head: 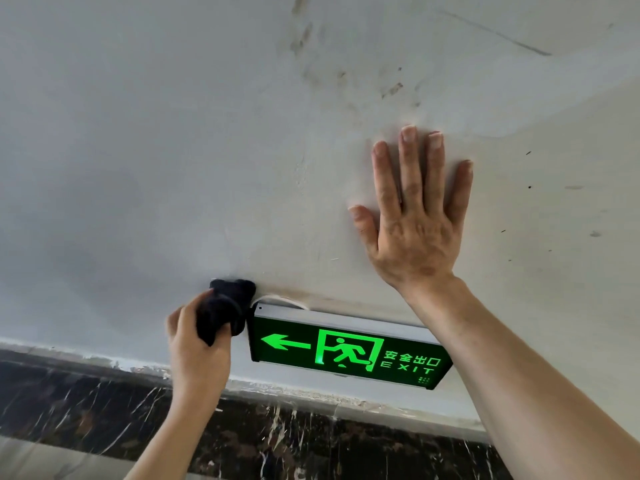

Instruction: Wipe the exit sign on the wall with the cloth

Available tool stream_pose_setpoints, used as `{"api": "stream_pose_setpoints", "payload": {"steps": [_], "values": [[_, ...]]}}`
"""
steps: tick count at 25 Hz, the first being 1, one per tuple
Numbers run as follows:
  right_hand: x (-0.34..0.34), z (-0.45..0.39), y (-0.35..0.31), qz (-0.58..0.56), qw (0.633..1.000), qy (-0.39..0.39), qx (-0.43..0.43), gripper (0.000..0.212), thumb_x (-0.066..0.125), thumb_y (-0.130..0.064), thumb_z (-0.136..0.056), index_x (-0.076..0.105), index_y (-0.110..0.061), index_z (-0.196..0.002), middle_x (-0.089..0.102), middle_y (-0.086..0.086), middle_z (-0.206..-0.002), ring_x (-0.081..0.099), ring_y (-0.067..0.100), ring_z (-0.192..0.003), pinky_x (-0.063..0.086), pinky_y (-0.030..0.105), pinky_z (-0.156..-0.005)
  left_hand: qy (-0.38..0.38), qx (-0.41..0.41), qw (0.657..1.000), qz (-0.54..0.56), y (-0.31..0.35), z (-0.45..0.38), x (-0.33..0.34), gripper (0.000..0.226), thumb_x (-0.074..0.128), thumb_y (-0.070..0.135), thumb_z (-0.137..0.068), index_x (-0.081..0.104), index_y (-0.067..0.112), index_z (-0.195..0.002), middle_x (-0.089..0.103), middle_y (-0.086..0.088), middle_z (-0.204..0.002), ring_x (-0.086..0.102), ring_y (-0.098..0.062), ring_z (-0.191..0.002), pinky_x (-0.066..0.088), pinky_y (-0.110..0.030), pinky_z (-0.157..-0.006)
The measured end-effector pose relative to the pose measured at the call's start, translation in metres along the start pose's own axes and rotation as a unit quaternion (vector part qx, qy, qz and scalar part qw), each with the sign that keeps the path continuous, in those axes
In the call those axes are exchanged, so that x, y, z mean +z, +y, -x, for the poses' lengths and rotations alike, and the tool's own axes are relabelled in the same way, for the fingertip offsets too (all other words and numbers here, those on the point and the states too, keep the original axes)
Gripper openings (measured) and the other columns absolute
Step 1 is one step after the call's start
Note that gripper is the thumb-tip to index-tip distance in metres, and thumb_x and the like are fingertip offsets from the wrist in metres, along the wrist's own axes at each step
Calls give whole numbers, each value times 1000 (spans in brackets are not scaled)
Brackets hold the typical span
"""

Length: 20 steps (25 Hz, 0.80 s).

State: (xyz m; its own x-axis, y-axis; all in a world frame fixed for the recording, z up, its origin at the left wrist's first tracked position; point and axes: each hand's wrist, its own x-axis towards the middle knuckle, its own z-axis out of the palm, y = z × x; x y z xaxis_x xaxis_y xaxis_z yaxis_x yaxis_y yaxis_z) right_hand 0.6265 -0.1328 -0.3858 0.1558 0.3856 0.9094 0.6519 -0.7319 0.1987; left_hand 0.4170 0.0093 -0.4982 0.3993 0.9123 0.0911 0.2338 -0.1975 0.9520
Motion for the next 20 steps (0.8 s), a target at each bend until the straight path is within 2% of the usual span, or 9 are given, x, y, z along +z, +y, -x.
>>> {"api": "stream_pose_setpoints", "payload": {"steps": [3, 5, 7, 9, 12, 15, 17, 20], "values": [[3, 1, -1, 3, 1000, 14, 3, 72, 37, -54, -93, 12, -18, -150, 16, 5, -151, -19, 15, -143, -4, 46, -116, -32, -19, 999, 12, -12, 0, 14, 58, 63, -18, -83, 50, 25, -120, 51, -4, -120, 51, -21, -100, 47, -36, -83], [5, 0, -2, 5, 1000, 30, 3, 72, 37, -54, -91, 13, -19, -149, 18, 5, -151, -15, 16, -143, -2, 47, -116, -30, -39, 998, 33, -18, 1, 17, 57, 61, -19, -83, 52, 27, -117, 58, -3, -114, 56, -20, -96, 48, -30, -76], [7, 1, -2, 10, 999, 43, 1, 71, 36, -54, -90, 22, -18, -150, 21, 5, -150, -5, 20, -146, 1, 47, -116, -25, -51, 996, 62, -22, 2, 20, 54, 57, -21, -85, 55, 22, -117, 60, -2, -108, 58, -11, -88, 45, -21, -69], [8, 1, -2, 14, 998, 56, -3, 67, 37, -54, -90, 29, -18, -146, 25, 6, -149, 7, 22, -146, 4, 48, -116, -24, -62, 995, 80, -26, 1, 21, 52, 54, -23, -85, 57, 20, -115, 60, -1, -103, 58, -5, -87, 45, -18, -68], [9, 1, -3, 14, 998, 65, 2, 66, 34, -54, -91, 29, -19, -147, 24, 5, -149, 0, 18, -144, 6, 49, -116, -21, -82, 992, 95, -37, -2, 23, 51, 53, -25, -85, 59, 18, -113, 62, -3, -102, 59, -10, -88, 49, -24, -73], [10, 1, -3, 15, 998, 65, 5, 70, 36, -54, -90, 26, -18, -148, 24, 5, -149, 0, 19, -145, 7, 49, -116, -8, -114, 990, 77, -55, -3, 27, 52, 52, -23, -83, 63, 23, -105, 66, 0, -95, 61, -21, -88, 50, -31, -74], [10, 0, -3, 15, 998, 68, -1, 67, 34, -54, -90, 29, -18, -146, 25, 6, -149, 11, 25, -147, 9, 50, -115, -6, -139, 989, 55, -70, -2, 32, 51, 53, -19, -83, 65, 28, -100, 69, 0, -92, 62, -25, -88, 51, -35, -75], [9, 0, -4, 11, 997, 70, -4, 66, 38, -53, -89, 32, -18, -144, 26, 6, -147, 25, 32, -138, 13, 52, -114, -14, -172, 985, 26, -91, 0, 38, 50, 54, -16, -83, 67, 28, -101, 71, -5, -92, 62, -28, -89, 48, -37, -76]]}}
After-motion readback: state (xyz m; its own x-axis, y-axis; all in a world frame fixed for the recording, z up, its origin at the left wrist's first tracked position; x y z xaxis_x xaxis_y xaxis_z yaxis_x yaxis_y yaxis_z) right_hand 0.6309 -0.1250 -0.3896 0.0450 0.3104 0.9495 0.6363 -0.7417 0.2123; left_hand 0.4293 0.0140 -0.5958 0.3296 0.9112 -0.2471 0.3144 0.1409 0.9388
